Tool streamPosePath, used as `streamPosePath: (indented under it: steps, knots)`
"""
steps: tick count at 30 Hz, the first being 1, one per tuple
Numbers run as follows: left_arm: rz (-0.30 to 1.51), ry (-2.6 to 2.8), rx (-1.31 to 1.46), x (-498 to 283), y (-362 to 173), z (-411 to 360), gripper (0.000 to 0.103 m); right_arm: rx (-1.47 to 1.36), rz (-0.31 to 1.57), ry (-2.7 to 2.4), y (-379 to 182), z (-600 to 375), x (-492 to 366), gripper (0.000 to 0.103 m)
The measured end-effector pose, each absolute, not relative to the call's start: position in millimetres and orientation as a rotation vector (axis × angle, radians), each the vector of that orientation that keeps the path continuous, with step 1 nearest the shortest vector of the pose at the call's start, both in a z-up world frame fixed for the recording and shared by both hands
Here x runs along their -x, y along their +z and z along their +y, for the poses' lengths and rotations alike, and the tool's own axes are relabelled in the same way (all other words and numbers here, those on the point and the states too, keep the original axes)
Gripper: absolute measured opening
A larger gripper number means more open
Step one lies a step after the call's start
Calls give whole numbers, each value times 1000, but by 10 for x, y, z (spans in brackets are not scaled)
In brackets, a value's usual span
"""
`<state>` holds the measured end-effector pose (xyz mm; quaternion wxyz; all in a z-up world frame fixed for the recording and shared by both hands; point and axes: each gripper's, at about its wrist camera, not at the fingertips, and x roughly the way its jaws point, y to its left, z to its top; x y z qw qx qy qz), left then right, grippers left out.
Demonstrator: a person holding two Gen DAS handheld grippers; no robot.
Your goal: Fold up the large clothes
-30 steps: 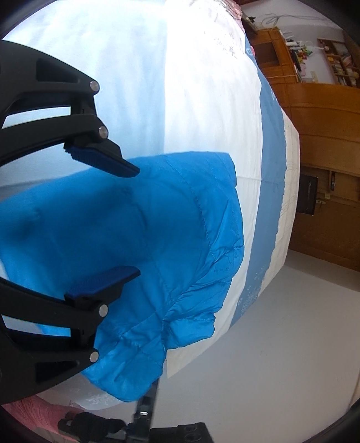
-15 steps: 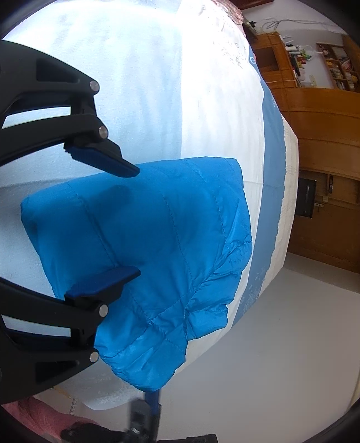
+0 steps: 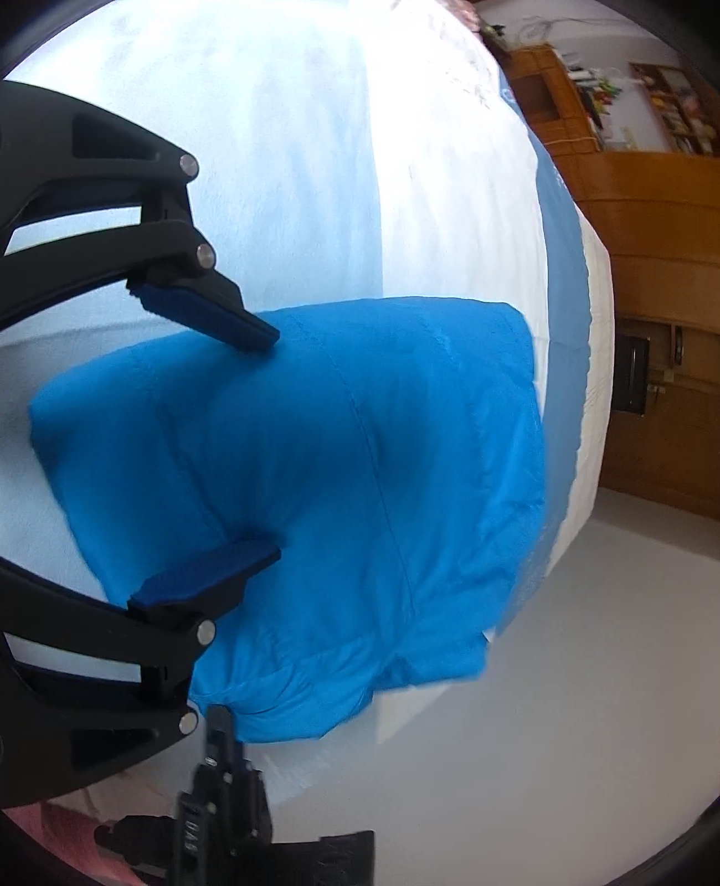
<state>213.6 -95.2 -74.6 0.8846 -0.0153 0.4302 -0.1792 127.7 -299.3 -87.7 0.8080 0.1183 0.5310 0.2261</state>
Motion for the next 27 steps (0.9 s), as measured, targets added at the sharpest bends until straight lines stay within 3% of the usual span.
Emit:
streamPosePath:
  steps: [6, 10, 14, 18, 22, 27]
  knots:
    - [883, -375, 35, -2136, -846, -935, 75, -323, 1147, 509, -1150, -3025, -1243, 3]
    - [875, -383, 63, -2118, -816, -881, 75, -230, 1095, 498, -766, -3106, -1131, 17]
    - [882, -380, 67, -2108, -812, -899, 75, -111, 956, 465, -135, -3060, -1102, 18]
    - [884, -379, 67, -2091, -808, -921, 75, -102, 891, 498, 130, -2847, -1408, 18]
    - [892, -380, 66, -2112, -779, -932, 75, -95, 953, 499, -151, -2615, -1810, 17]
    - [896, -408, 70, -2097, -772, -887, 75, -99, 1041, 471, -537, -2649, -1831, 7]
